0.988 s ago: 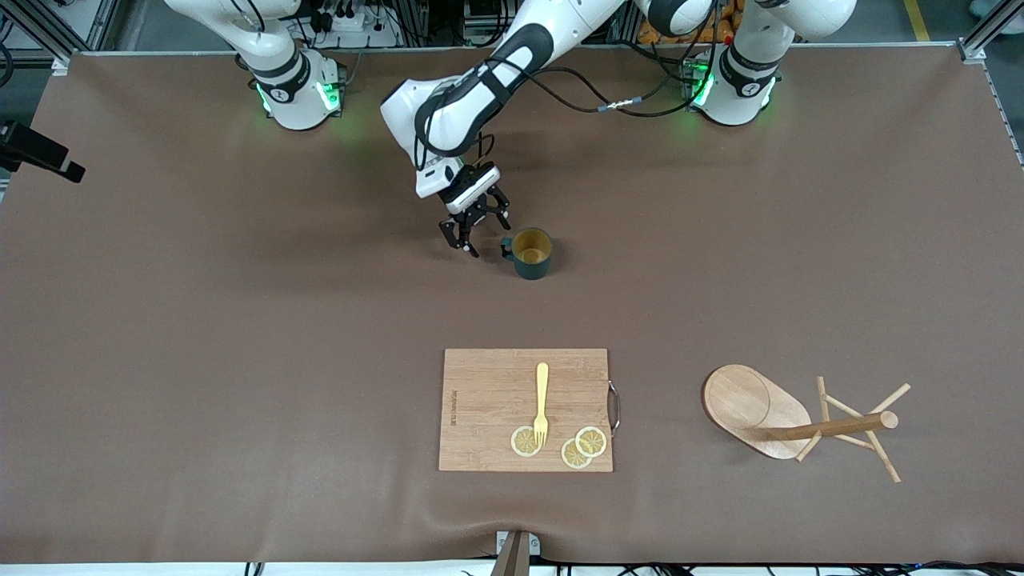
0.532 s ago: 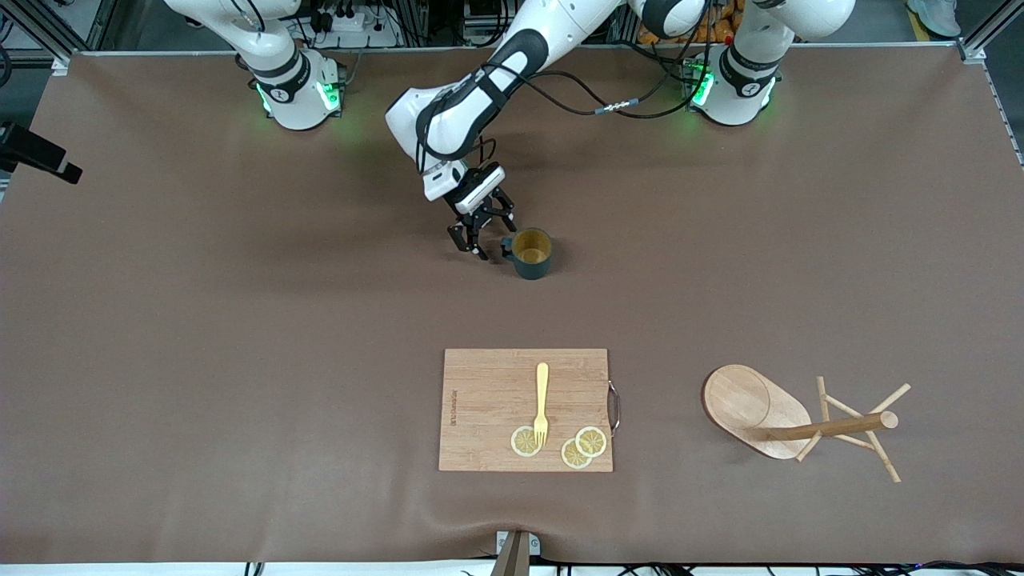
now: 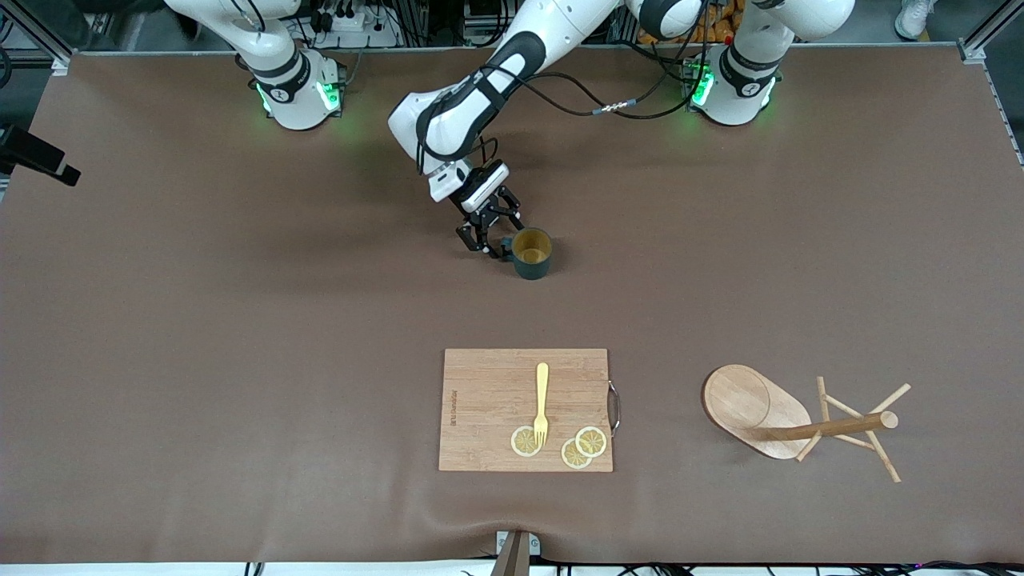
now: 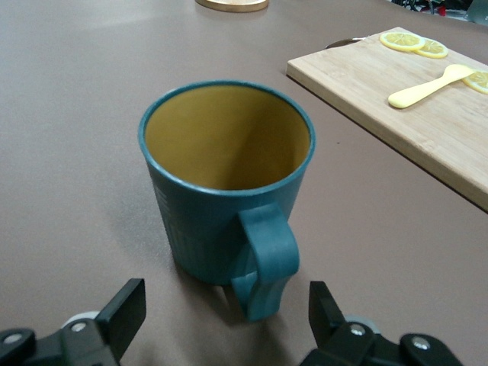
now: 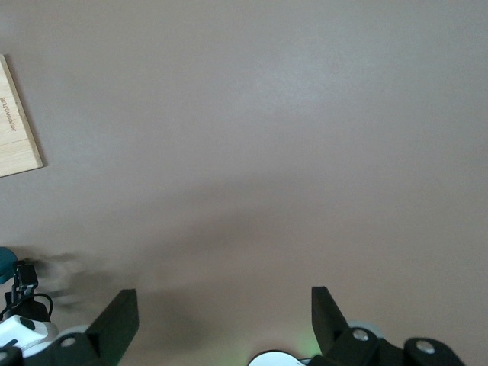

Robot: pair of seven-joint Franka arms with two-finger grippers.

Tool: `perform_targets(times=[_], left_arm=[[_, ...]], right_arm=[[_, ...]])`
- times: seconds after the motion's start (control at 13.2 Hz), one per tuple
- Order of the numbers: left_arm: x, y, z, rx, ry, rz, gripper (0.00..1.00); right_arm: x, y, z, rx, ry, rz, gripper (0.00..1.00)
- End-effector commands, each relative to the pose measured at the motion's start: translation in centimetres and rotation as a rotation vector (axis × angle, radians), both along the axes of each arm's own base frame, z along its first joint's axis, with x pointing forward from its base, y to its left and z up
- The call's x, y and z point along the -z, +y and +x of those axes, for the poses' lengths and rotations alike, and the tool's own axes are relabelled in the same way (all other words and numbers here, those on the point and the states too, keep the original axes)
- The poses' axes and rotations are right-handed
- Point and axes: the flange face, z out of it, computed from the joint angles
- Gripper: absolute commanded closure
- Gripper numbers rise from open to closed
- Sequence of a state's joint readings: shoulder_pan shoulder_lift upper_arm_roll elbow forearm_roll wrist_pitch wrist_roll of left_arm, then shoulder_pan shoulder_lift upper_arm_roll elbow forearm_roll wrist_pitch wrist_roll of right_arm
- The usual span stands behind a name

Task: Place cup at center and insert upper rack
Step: 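Lower the left gripper around the teal mug's handle, then close the left gripper on the mug handle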

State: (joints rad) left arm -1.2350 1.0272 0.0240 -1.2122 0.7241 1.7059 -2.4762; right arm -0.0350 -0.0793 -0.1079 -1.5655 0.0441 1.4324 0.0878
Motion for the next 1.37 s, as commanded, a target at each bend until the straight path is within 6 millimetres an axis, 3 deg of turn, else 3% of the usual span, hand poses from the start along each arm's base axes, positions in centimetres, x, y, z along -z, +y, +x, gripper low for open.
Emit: perform_targets(times=[0.0, 0.46, 0.99, 1.06, 1.29], left_arm=[[0.01, -0.21, 0.24, -0.006, -0.034, 0.008, 0.06], [0.18, -0.15, 0.51, -0.007, -0.037, 0.007, 0.24], [-0.3, -0.14, 0.52, -0.012, -0.033, 0.002, 0.64], [-0.34, -0.16, 0.45, -0.009, -0.032, 0.003, 0.76], [-0.56, -0.19, 0.47, -0.01, -0.034, 0.001, 0.96]], right_arm=[[-0.66, -0.19, -0.04, 0.013, -0.01, -0.015, 0.0], [-0.66, -0.1, -0.02, 0.011, -0.01, -0.015, 0.0], [-0.66, -0.26, -0.05, 0.014, -0.01, -0.015, 0.0], [-0.66, -0.26, -0.05, 0.014, -0.01, -0.015, 0.0], [-0.66, -0.26, -0.05, 0.014, -0.01, -0.015, 0.0]])
